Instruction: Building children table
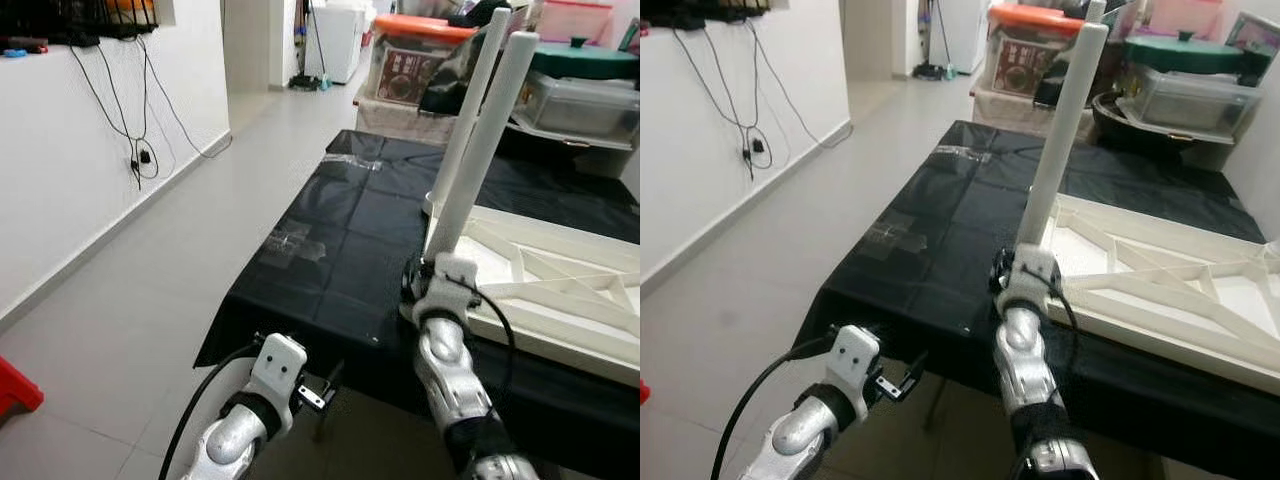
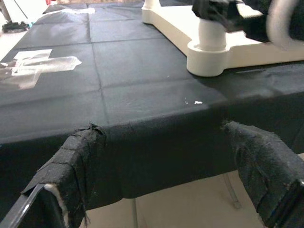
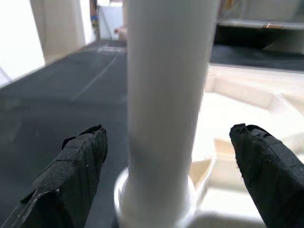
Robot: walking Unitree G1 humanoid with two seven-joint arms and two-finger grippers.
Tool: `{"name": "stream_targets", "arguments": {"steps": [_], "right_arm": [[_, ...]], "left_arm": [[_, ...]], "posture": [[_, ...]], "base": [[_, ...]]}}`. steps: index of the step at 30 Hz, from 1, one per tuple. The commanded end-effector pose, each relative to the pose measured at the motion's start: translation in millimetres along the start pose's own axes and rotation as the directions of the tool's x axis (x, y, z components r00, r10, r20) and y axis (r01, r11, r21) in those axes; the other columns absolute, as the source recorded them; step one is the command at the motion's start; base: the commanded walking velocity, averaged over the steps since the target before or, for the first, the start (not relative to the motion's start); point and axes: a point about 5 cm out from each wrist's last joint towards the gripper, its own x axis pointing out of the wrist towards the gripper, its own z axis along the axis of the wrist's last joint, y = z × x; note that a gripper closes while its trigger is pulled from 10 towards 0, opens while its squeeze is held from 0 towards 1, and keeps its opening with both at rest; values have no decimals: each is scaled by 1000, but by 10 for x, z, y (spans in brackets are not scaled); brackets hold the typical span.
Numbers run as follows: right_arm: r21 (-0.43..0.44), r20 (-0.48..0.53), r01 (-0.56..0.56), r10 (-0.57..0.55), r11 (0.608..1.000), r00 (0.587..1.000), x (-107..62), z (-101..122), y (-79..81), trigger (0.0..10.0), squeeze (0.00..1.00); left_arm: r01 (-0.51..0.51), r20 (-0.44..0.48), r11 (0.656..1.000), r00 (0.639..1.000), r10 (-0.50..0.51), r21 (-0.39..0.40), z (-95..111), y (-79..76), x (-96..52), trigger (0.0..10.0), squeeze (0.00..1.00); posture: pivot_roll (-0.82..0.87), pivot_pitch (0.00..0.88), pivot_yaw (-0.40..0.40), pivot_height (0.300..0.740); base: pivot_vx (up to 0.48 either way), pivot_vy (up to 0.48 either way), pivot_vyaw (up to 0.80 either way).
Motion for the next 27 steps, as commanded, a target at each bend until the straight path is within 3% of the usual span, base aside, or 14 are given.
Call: {"name": "stream_targets", "arguments": {"steps": [1,6,13,15,20,27], "right_arm": [[-16,-7,-47,47,999,999,-148,-9,-64,10000,0],[-36,23,-136,137,990,990,-305,11,-61,10000,0],[-63,40,-215,218,975,975,-410,-19,16,10000,0],[-53,18,-256,257,965,966,-468,-40,113,10000,0],[-53,-10,-296,296,954,955,-516,-55,182,10000,0],[-41,-49,-328,326,944,944,-582,-44,180,10000,0]], "left_arm": [[-15,-8,1000,1000,15,-19,3,24,-21,10000,0],[-58,-11,997,998,58,-58,4,77,-32,10000,0],[-88,-20,992,996,86,-87,-2,116,-41,10000,0],[-95,-27,992,995,93,-87,-4,119,-48,10000,0],[-101,-34,991,995,98,-91,-5,120,-60,10000,0],[-101,-50,989,994,96,-104,-6,121,-75,10000,0]], "posture": [[44,0,-58,740],[36,0,-50,740],[32,0,-44,740],[37,0,-43,740],[37,0,-41,740],[37,0,-37,740]], "base": [[0,0,0],[0,0,0],[0,0,-712],[0,0,-800],[0,0,-800],[0,471,-571]]}}
